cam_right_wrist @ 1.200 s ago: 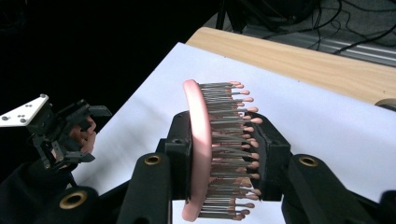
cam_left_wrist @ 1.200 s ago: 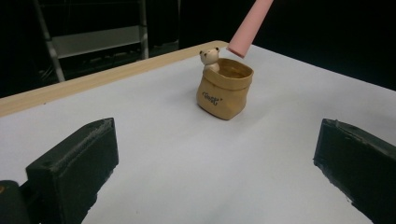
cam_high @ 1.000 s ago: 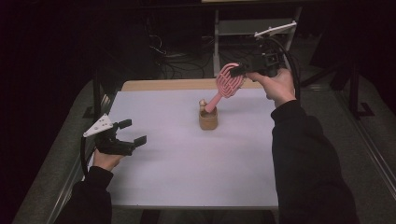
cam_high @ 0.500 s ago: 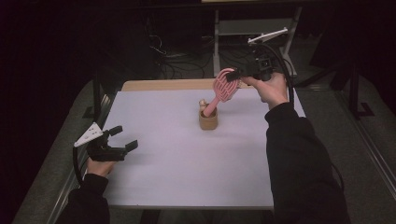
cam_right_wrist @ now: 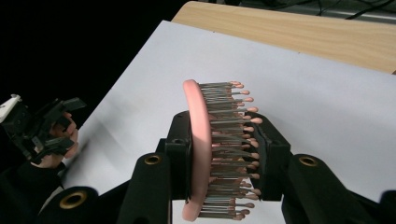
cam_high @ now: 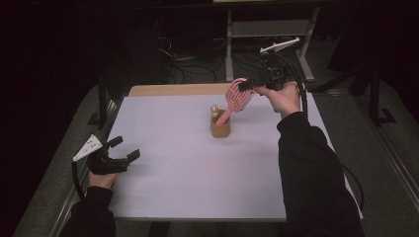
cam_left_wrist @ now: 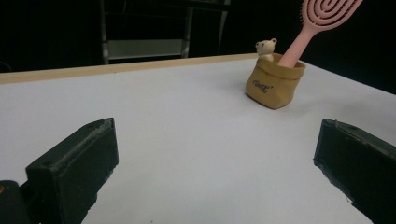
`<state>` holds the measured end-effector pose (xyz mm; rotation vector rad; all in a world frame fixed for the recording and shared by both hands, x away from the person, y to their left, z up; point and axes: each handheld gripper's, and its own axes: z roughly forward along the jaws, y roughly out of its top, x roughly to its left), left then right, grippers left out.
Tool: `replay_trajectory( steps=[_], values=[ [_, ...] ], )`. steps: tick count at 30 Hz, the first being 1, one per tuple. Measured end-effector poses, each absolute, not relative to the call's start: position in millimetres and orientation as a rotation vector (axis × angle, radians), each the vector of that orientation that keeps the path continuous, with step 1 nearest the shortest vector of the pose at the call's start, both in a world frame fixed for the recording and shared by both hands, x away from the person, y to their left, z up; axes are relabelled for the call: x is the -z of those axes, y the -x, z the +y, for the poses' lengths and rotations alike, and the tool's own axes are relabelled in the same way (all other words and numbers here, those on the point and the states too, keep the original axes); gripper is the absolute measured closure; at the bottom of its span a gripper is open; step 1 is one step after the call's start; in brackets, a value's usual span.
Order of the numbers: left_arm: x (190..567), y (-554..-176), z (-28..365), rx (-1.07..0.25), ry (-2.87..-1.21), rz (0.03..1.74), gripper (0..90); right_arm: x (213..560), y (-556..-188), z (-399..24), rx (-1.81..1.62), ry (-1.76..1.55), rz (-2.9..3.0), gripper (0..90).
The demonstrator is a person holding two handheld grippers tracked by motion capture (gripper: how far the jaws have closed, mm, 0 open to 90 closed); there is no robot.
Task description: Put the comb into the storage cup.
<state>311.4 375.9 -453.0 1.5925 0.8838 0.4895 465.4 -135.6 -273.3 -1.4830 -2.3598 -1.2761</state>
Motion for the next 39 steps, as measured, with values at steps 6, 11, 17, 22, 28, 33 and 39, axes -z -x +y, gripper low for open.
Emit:
replay_trajectory(
  steps=[6, 11, 17, 22, 28, 33, 39],
  values=[
    [455.0, -310.8, 373.1, -0.478, -1.606, 0.871, 0.0, 283.8, -470.3, -132.9, 1.273, 1.498, -2.338, 63.1],
    [456.8, -308.1, 373.2, -0.466, -1.608, 0.863, 0.0, 292.9, -473.8, -126.5, 1.265, 1.489, -2.326, 63.0],
    [458.7, -307.1, 374.4, -0.469, -1.606, 0.871, 0.0, 296.4, -474.7, -125.4, 1.27, 1.508, -2.312, 62.9],
    [459.4, -307.5, 374.6, -0.472, -1.609, 0.879, 0.0, 298.0, -474.0, -127.9, 1.281, 1.536, -2.289, 62.7],
    [459.9, -307.5, 374.9, -0.474, -1.607, 0.883, 0.0, 300.6, -474.4, -131.8, 1.285, 1.494, -2.24, 52.4],
    [460.7, -307.7, 373.5, -0.472, -1.615, 0.881, 0.0, 299.7, -471.3, -127.8, 1.225, 1.507, -2.359, 35.5],
    [460.4, -307.4, 373.9, -0.475, -1.609, 0.881, 0.0, 304.5, -470.5, -127.2, 1.177, 1.43, -2.4, 23.6]
  ],
)
